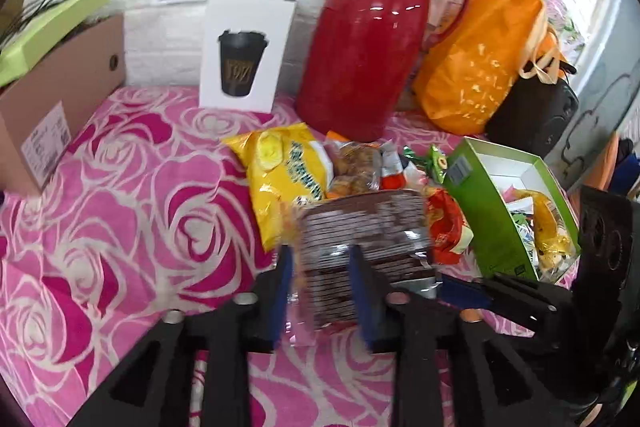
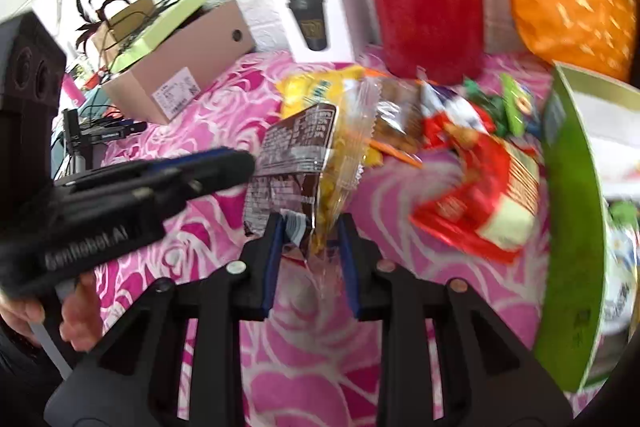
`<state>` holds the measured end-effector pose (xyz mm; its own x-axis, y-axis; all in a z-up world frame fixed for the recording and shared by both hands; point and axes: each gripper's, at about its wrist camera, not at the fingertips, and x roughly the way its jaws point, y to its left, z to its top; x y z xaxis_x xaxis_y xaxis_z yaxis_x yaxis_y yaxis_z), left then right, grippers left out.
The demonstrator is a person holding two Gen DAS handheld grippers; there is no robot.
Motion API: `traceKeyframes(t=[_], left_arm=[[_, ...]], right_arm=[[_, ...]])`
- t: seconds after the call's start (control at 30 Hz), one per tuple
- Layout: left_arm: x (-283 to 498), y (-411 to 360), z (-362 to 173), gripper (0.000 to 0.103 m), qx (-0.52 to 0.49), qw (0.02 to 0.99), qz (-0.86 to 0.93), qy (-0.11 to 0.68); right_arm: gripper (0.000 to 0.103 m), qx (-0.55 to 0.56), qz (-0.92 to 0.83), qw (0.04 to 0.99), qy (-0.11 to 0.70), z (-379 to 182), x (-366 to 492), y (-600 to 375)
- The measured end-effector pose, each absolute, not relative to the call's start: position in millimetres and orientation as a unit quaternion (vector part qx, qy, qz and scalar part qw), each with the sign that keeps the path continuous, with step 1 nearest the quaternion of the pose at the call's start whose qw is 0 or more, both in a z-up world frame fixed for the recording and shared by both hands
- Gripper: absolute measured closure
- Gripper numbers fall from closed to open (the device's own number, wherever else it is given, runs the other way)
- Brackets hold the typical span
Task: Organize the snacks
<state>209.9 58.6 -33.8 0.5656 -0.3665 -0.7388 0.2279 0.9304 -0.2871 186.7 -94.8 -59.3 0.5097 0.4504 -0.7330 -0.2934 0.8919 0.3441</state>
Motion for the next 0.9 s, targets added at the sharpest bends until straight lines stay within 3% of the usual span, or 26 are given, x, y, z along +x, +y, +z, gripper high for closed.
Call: traceKeyframes(t=[0.07, 0.1, 0.17, 0.47, 0.5, 0.53, 0.6, 0.67, 0.9], left_arm=[[209.9, 63.5, -41.5, 0.047, -0.104, 0.872, -0.171, 0.446], [211.4, 63.2, -46.5, 0.047, -0.113, 0.867, -0.173, 0.453], [214.4, 58.7, -53.7, 0.046, -0.119, 0.859, -0.181, 0.464], [222.8, 28.2, -69.4, 0.047, -0.09, 0.849, -0.205, 0.478], [223.0, 28.8, -69.3, 0.049, -0.094, 0.848, -0.206, 0.479], [222.5, 29.3, -68.7, 0.057, -0.094, 0.849, -0.203, 0.479], [219.5, 29.7, -66.3, 0.063, -0.087, 0.851, -0.2, 0.477], [214.2, 31.0, -62.6, 0.074, -0.082, 0.854, -0.202, 0.473], [197.5, 30.0, -48.0, 0.084, -0.087, 0.857, -0.214, 0.46]], right_arm=[[0.07, 0.103, 0.205, 0.861, 0.453, -66.0, 181.0, -107.8], [0.062, 0.107, 0.197, 0.861, 0.456, -69.3, 179.0, -113.5], [0.057, 0.111, 0.18, 0.862, 0.46, -73.3, 176.1, -121.9], [0.057, 0.135, 0.188, 0.854, 0.465, -82.1, 182.6, -128.0], [0.057, 0.142, 0.195, 0.851, 0.467, -84.2, 184.0, -127.0], [0.058, 0.147, 0.195, 0.848, 0.47, -86.9, 184.8, -125.7], [0.072, 0.16, 0.207, 0.844, 0.468, -86.5, 181.9, -125.5], [0.073, 0.145, 0.207, 0.848, 0.466, -81.3, 176.6, -122.1], [0.076, 0.113, 0.192, 0.861, 0.457, -68.2, 162.4, -126.8]])
